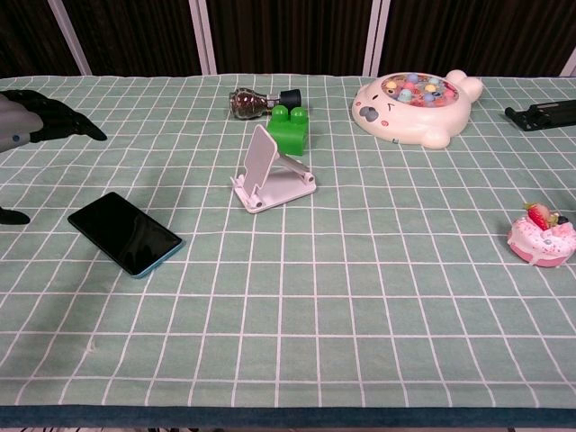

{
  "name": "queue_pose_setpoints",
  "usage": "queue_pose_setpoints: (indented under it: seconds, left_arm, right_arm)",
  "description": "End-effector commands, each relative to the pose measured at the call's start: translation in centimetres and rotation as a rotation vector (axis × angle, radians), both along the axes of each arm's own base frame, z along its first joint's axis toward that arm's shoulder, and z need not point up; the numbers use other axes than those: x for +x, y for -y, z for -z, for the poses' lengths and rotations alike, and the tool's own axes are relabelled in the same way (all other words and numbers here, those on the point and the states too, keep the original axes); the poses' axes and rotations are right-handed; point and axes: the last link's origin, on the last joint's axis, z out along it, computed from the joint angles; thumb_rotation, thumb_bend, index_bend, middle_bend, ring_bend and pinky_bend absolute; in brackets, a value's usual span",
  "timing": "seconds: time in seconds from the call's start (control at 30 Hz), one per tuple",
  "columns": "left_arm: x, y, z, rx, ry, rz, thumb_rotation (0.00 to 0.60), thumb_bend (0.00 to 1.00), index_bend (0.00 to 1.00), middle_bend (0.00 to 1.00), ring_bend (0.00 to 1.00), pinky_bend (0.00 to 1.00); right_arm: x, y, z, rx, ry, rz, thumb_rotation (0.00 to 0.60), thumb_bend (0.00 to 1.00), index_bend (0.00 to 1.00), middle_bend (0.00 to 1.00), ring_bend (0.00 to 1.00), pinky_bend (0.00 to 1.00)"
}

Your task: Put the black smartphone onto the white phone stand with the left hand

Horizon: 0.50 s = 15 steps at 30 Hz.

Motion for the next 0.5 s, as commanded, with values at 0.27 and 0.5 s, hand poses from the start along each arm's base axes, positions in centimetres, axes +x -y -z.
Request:
queue_pose_setpoints:
  seconds: [0.27, 0.5]
  left_arm:
    - [1.2, -1.5, 3.4, -0.067, -0.081, -0.004, 0.600, 0.13, 0.18, 0.16, 0.00, 0.00]
    - [1.4, -1.9, 4.6, -0.083, -0.093, -0.018, 0.600, 0.14, 0.19, 0.17, 0.00, 0.00]
  right_arm:
    - [0.0, 0.0, 0.0, 0.000, 0.004, 0.000, 0.600, 0.36, 0.07, 0.00, 0.00, 0.15]
    - [0.0, 0.0, 0.0, 0.001, 0.004, 0.001, 0.600, 0.36, 0.07, 0.00, 0.00, 0.15]
